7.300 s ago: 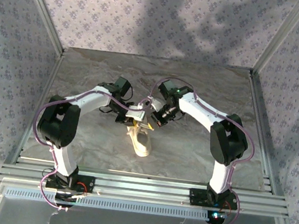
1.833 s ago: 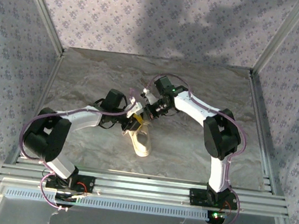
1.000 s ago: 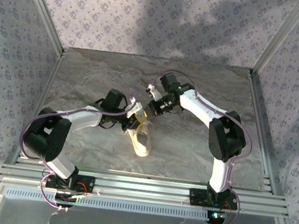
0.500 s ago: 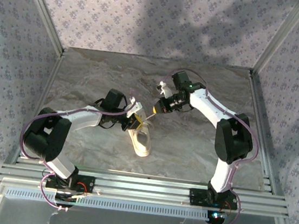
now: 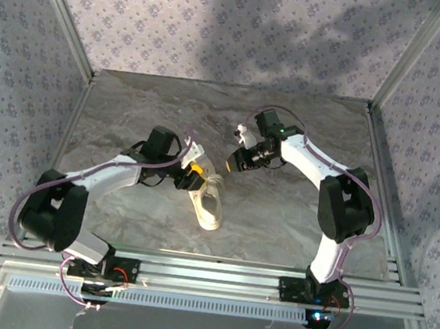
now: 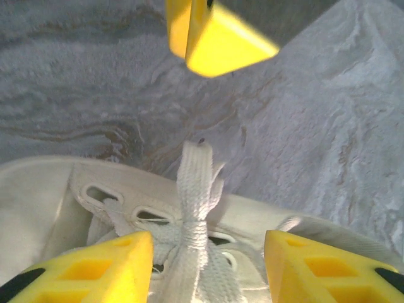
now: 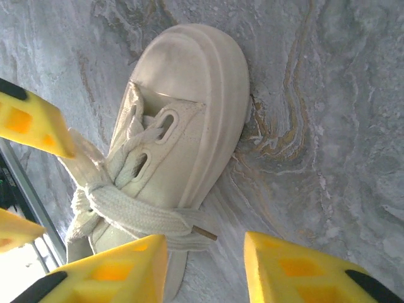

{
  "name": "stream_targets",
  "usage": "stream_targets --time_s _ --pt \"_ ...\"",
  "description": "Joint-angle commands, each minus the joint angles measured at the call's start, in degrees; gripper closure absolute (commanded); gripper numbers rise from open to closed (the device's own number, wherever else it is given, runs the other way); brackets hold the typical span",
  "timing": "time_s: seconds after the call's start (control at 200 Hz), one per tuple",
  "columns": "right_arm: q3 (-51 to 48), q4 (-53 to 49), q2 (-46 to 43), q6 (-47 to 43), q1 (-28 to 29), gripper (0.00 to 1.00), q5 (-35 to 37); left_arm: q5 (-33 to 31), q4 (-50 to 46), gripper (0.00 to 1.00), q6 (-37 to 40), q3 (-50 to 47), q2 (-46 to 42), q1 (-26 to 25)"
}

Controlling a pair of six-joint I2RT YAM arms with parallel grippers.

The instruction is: Tie the shoes

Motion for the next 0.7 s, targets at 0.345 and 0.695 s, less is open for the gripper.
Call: stream_targets --time_s 0.345,0.695 --pt "9.72 -10.42 1.48 -22.60 9.14 0.56 1.79 -0.31 3.99 0.57 -14.09 -14.79 -17.00 3.28" --pt "17.41 -15.44 11.67 -27.94 13.83 0.56 3.67 -3.47 13.54 0.58 -15.46 -18.56 -10.80 -1.07"
